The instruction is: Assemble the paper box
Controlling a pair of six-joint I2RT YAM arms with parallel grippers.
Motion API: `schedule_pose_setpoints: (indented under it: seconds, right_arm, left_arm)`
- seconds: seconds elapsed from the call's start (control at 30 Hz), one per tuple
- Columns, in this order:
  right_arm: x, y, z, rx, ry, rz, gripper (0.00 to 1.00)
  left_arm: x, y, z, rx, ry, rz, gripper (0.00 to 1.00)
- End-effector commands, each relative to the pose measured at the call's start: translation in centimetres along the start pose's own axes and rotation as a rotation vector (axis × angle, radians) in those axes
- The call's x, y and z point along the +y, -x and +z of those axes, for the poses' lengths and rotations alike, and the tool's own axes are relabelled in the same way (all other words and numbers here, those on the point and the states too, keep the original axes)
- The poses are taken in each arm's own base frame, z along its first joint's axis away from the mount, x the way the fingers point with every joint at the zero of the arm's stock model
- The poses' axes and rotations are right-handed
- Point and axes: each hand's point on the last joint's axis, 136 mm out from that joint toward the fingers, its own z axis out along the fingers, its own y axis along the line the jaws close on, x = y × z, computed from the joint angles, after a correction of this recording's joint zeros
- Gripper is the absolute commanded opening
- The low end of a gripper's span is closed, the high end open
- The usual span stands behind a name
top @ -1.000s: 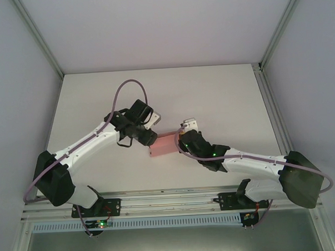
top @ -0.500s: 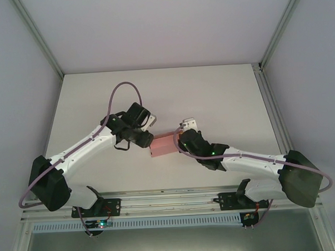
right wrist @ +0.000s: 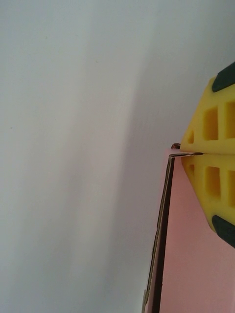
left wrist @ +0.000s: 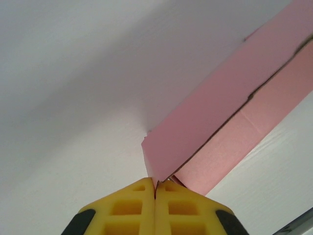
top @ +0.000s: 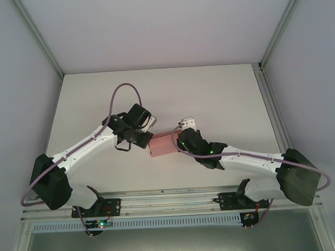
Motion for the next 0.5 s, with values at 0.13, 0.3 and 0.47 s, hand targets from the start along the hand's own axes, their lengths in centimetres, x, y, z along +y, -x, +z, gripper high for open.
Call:
schedule_pose_setpoints:
  seconds: [0.13,0.3,0.47]
  right_arm:
    - [-0.2,-0.9,0.2,0.012,-0.083,-0.060,0.00]
    - [-0.2,-1.7,0.4,0.023,-0.121,-0.088,0.00]
    - [0.4,-2.1,0.4,0.009,-0.140,-0.105,0.00]
  left_arm:
    - [-1.8,1.5,-0.5,-0.032,-0.088,-0.169,0.00]
    - [-2.3,2.6,-1.5,-0.030,-0.167,-0.274,0.00]
    - [-2.7,3.9,-1.4,-0.063,-0.254,-0.413,0.00]
